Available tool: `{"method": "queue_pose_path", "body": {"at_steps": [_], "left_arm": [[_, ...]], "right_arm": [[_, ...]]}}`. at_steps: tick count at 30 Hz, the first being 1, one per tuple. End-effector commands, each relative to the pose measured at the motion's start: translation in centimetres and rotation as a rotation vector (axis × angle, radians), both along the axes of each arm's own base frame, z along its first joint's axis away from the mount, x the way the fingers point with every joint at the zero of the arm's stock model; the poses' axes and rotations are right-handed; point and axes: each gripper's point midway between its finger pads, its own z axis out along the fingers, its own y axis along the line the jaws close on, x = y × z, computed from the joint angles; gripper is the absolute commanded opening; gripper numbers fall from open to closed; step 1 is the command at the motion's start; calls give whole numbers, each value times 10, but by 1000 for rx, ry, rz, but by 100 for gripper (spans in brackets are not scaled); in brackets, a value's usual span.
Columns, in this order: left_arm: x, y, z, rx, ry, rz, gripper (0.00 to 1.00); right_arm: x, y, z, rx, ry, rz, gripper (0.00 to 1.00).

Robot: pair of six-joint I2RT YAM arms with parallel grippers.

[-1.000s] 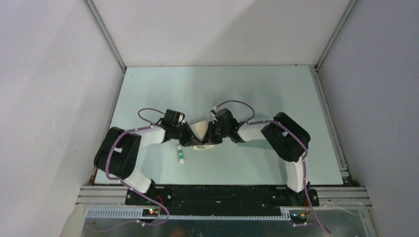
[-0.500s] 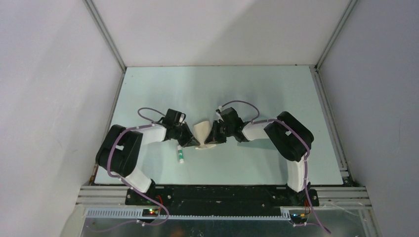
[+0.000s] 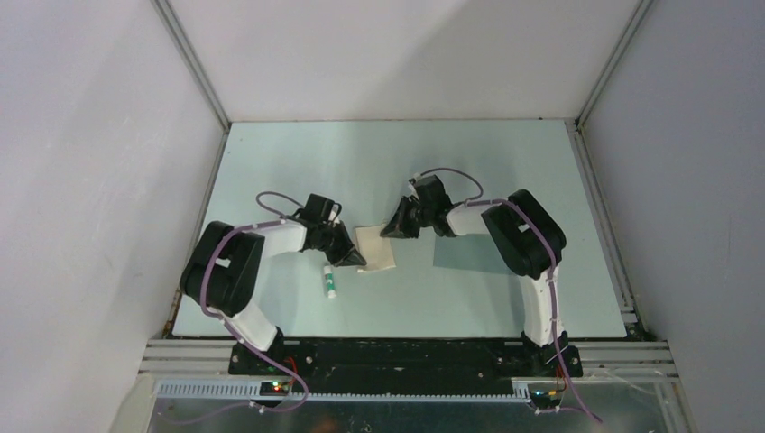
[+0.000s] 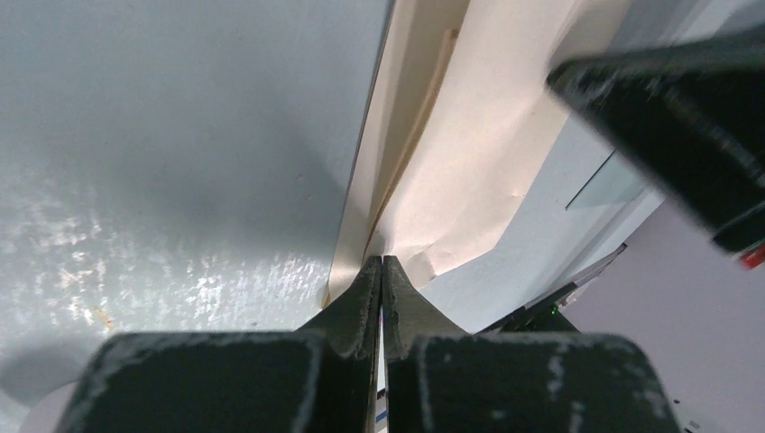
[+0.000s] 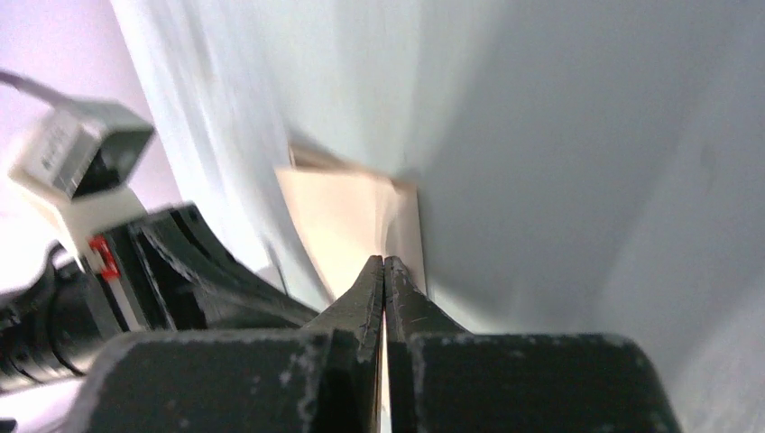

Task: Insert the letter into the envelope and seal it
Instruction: Fold the letter.

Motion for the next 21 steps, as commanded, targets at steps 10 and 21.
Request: {"method": "queue_pose_path", "body": {"at_steps": [10,21], "left_arm": [[-16,17,-24,110,54,-26,3],[-12,20,-20,127,41,-24,3]], "right_arm": [[29,-5,-11,-116,11,-47,0],[-43,-26,-13,-192,2,25,0]]}}
